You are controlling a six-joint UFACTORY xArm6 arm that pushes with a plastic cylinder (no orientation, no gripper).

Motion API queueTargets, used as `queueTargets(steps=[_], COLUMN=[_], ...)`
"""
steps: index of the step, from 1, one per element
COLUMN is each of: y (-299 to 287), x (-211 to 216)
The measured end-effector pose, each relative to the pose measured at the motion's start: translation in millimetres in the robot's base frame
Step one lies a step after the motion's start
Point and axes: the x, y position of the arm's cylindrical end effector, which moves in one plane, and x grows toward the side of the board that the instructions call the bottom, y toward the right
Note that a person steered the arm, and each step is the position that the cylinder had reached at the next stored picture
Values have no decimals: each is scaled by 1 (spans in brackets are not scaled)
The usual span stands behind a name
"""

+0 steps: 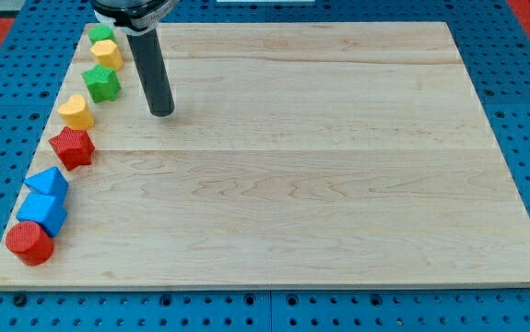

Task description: Move your arm to the bottom center of the of the board

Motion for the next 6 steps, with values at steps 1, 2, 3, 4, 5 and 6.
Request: queueTargets(steps=[1, 2, 3, 4, 5, 6], y=[0, 0, 7, 82, 134, 143], x=[0, 4, 10, 54, 148, 242])
